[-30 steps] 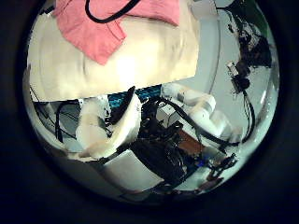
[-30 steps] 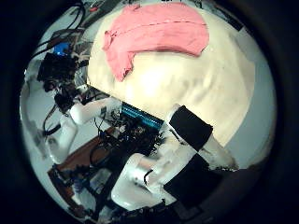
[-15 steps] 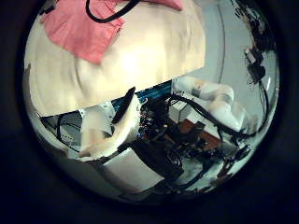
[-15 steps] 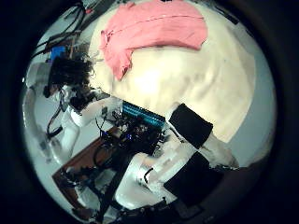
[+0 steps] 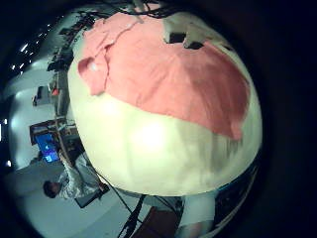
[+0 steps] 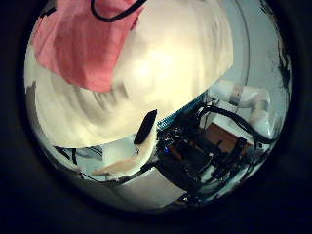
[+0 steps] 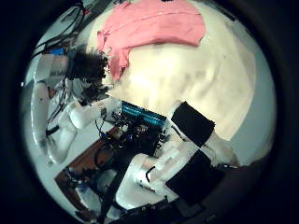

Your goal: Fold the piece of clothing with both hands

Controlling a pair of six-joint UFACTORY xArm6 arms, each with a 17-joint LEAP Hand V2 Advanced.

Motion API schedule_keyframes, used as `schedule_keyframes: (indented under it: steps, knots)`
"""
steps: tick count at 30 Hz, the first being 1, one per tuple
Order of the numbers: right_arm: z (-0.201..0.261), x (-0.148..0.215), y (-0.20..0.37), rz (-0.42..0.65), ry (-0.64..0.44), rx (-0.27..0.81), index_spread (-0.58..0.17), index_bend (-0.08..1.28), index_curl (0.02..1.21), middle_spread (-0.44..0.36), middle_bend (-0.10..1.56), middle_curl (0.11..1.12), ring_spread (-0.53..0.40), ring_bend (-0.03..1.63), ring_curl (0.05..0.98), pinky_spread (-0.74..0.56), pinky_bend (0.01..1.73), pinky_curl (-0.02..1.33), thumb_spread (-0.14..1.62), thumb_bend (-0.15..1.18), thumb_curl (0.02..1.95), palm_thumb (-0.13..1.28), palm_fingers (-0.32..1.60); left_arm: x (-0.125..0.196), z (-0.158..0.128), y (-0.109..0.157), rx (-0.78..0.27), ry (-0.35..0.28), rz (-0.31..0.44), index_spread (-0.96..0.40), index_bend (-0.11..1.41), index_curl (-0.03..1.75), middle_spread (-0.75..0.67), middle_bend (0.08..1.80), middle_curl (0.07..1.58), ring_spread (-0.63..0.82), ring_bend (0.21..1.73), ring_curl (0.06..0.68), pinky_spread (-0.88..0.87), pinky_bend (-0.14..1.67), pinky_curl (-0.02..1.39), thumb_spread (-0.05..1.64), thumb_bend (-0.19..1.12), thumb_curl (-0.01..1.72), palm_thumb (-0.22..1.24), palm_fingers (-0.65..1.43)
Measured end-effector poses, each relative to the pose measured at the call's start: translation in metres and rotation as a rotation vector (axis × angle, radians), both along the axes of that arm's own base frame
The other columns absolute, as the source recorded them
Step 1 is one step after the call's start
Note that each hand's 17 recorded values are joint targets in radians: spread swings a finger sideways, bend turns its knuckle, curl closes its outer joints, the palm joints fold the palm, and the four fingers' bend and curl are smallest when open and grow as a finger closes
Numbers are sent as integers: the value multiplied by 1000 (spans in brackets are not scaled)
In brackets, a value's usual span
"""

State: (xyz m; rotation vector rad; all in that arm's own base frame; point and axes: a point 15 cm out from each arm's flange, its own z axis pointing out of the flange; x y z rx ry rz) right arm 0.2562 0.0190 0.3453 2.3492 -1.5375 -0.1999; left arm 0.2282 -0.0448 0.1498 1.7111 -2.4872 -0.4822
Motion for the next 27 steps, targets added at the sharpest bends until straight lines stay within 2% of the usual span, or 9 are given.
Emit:
schedule_keyframes:
  steps: [3, 7, 10, 12, 14, 15, 18, 22, 27]
  knots:
    - [-6, 5, 1, 3, 12, -2, -322, 195, 324, 95, 209, 350, 270, 249, 189, 359, 350, 277, 1279, -13, 293, 647, 262, 9, -11, 1, 38, 3, 0, 181, 147, 293, 249, 227, 343, 388, 585, 194, 268, 335, 330, 910, -31, 306, 256, 180]
    - [-16, 12, 0, 2, 35, -4, -324, 202, 339, 121, 227, 355, 298, 157, 162, 348, 354, 281, 1283, -13, 290, 647, 239, 15, -20, 5, 78, 1, 7, 132, 201, 316, 120, 377, 384, 293, 555, 175, 197, 254, 298, 900, -32, 310, 252, 355]
    - [-23, 16, -3, -8, 50, -5, -322, 196, 345, 134, 227, 355, 302, 168, 151, 343, 351, 280, 1285, -13, 287, 647, 234, 19, -24, 4, 81, 0, 12, 13, 182, 323, -58, 550, 432, 29, 623, 172, -44, 360, 299, 912, -13, 320, 304, 743]
    - [-26, 20, -4, -12, 52, -5, -321, 190, 347, 134, 216, 352, 290, 186, 153, 340, 345, 278, 1286, -13, 285, 647, 240, 23, -24, 3, 72, -10, 18, -86, 184, 336, -193, 675, 498, -205, 716, 207, -278, 509, 340, 950, 6, 332, 389, 1017]
    - [-27, 22, -5, -14, 54, -5, -321, 187, 348, 128, 201, 348, 278, 196, 159, 339, 341, 277, 1287, -13, 284, 647, 244, 25, -23, 4, 65, -19, 28, -138, 187, 353, -248, 713, 547, -289, 744, 241, -368, 558, 376, 966, 1, 335, 421, 989]
    - [-29, 23, -5, -14, 61, -7, -321, 183, 347, 126, 195, 346, 271, 199, 164, 338, 336, 276, 1287, -13, 284, 647, 249, 27, -22, 6, 61, -25, 37, -204, 226, 378, -303, 756, 584, -376, 905, 302, -472, 700, 424, 1003, 79, 370, 587, 1271]
    - [-35, 27, -4, -15, 80, -9, -320, 180, 345, 115, 190, 343, 256, 201, 174, 337, 330, 275, 1288, -13, 282, 647, 254, 31, -17, 9, 55, -44, 40, -297, 294, 430, -370, 820, 640, -439, 1045, 370, -560, 842, 483, 1002, 107, 409, 707, 1297]
    - [-45, 40, -3, -12, 60, -4, -319, 168, 335, 88, 189, 338, 231, 251, 194, 336, 310, 271, 1294, -10, 283, 654, 275, 32, -4, 11, 58, -50, 33, -420, 428, 526, -442, 904, 713, -468, 1184, 443, -622, 984, 545, 965, 84, 467, 773, 1232]
    - [-64, 59, 0, 3, 38, 4, -318, 158, 317, 53, 190, 335, 193, 318, 219, 322, 313, 272, 1292, -13, 287, 652, 297, 34, 18, 15, 58, -59, 32, -521, 544, 652, -488, 978, 792, -464, 1278, 493, -637, 1090, 593, 933, 52, 534, 817, 1151]
